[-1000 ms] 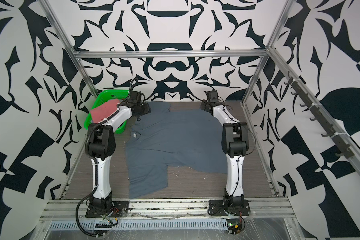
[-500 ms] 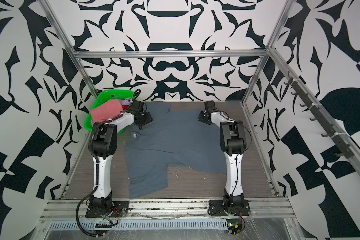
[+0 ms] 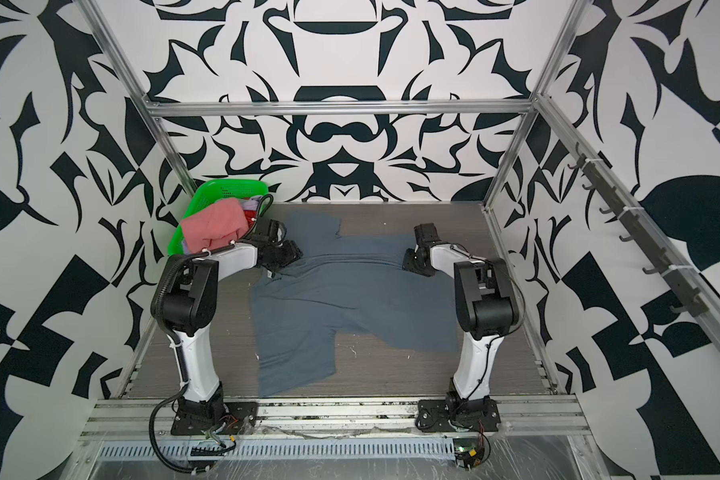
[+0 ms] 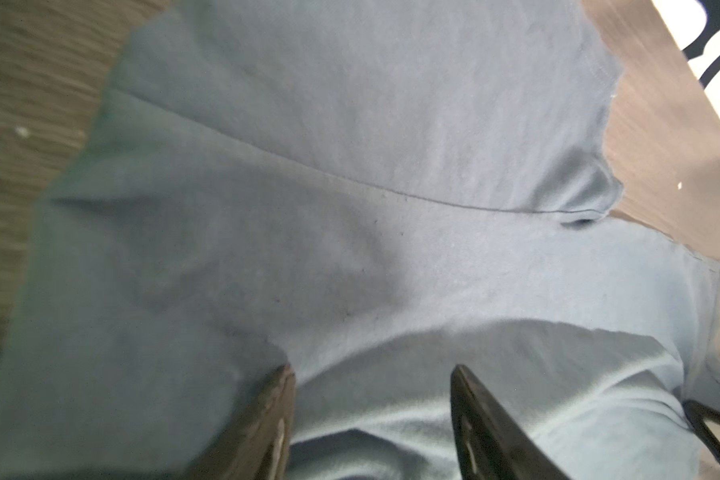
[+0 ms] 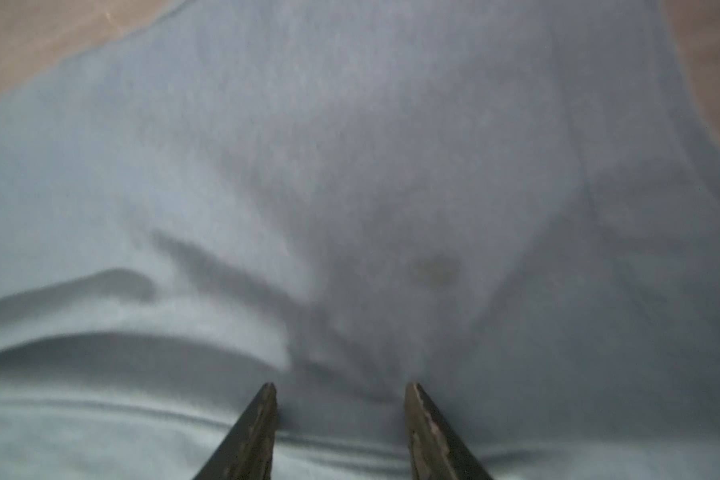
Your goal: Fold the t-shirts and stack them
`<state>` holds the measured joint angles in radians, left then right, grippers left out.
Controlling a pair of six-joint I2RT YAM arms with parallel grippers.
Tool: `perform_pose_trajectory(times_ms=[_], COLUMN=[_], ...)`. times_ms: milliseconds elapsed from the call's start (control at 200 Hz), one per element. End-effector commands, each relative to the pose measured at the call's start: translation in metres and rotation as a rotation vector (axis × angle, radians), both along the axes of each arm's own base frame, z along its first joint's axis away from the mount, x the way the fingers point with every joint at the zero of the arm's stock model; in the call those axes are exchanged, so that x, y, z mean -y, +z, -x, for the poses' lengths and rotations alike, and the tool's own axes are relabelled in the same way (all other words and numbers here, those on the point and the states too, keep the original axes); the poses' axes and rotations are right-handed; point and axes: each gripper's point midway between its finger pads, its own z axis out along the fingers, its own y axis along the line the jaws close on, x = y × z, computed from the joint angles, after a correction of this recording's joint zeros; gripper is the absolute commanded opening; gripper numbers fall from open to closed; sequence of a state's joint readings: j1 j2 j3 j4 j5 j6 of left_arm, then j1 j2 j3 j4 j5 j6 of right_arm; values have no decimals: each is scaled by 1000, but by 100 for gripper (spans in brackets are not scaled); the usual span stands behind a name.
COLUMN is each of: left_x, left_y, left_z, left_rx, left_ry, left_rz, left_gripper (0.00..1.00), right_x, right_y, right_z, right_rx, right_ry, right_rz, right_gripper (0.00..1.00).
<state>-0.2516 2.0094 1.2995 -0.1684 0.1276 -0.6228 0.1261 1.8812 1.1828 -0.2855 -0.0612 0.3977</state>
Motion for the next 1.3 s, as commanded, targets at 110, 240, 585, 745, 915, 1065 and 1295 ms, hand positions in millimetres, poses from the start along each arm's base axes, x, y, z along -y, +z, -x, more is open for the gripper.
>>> perform_pose_trajectory(times_ms=[110,240,585,745,915,1065,1295], left_x=[-11,-22,-22,-23,-23,-31,-42], left_y=[30,52,52,50,43,34,21], left_z=[-7,-33,-88,-101,-113,-128,-157], left_rx=[27,91,107,117,119,115,117], left_ry=[-35,-5,-24,-18,-16,13,89], left_rz=[-101,-192,-293,-307,-321,-374,-361], left_gripper=[64,64,65,65,65,66,68], right_x=[11,28,61,77,92,91,77], right_y=[88,107,77,59,40,27,20], right_z=[-33,-66,-129,-138,-142,-148,-162], right_rx=[237,302,238,211,182,180,186], right_ry=[-67,-148,-242,-276,-325,-322,-290], right_rz=[38,114,248,250,222,176,93], right_gripper=[55,60,62,63,62,62,61])
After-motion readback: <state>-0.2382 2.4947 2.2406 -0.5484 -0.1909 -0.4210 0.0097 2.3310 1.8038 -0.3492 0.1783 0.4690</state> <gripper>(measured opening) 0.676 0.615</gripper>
